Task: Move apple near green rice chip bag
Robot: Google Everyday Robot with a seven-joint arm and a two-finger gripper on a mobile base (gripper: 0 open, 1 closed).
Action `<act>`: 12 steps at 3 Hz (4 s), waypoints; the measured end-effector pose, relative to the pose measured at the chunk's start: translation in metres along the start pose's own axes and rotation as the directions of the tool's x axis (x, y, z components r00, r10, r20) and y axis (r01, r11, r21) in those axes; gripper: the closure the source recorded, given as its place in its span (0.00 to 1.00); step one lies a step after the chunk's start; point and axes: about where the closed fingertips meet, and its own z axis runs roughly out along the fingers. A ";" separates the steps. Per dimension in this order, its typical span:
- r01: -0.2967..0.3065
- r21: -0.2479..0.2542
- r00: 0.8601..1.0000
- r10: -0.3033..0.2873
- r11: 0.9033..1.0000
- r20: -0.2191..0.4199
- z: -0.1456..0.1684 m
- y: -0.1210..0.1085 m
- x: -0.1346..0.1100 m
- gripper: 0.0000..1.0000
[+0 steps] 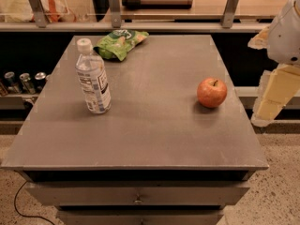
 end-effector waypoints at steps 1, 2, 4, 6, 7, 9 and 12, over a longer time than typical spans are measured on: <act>-0.006 0.003 1.000 0.006 1.000 0.007 0.001 -0.002 -0.002 0.00; -0.072 -0.002 0.996 0.072 0.997 0.053 0.019 -0.012 -0.006 0.00; -0.312 -0.017 0.938 0.311 0.950 0.151 0.077 -0.035 -0.001 0.00; -0.371 -0.021 0.899 0.365 0.928 0.243 0.113 -0.053 -0.014 0.00; -0.384 -0.033 0.890 0.379 0.923 0.255 0.128 -0.058 -0.015 0.00; -0.393 -0.052 0.884 0.393 0.918 0.252 0.146 -0.064 -0.011 0.42; -0.384 -0.047 0.885 0.382 0.922 0.267 0.136 -0.076 -0.016 1.00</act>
Offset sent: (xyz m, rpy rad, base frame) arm 0.0472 0.0110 -0.0436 0.1865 0.0133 -0.1484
